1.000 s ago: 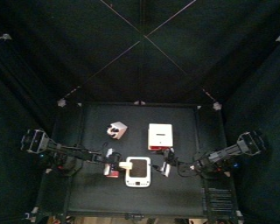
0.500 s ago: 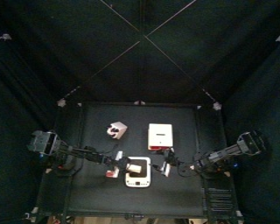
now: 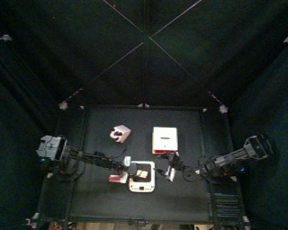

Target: Put egg sushi on stove

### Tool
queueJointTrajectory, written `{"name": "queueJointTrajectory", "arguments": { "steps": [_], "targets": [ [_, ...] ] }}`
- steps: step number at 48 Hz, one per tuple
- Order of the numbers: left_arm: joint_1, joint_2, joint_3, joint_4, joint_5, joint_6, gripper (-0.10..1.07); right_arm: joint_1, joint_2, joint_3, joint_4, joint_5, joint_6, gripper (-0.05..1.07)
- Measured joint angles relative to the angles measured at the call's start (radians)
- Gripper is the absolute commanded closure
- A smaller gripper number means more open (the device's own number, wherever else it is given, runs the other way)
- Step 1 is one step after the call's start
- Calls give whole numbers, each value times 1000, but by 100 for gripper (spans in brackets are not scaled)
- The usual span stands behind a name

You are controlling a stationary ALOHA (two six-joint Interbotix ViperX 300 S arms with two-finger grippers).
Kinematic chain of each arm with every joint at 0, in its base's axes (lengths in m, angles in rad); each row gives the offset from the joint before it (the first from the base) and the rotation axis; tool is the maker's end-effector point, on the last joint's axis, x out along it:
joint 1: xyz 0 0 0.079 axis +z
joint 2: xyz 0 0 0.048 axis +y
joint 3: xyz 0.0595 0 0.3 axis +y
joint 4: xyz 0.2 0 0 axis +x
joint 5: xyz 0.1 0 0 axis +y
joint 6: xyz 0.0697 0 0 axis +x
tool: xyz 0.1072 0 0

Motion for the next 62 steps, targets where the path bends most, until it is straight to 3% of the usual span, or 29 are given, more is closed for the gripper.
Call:
{"name": "queueJointTrajectory", "arguments": {
  "steps": [17,48,62],
  "targets": [
    [2,9,-3,-11,0,0,4,2,0,2,0,0,2,2],
    [2,8,-8,-11,0,0,4,2,2,-6,-8,5,-2,2],
    [2,8,-8,-11,0,0,4,17,12,2,-110,167,-3,2]
  ]
}}
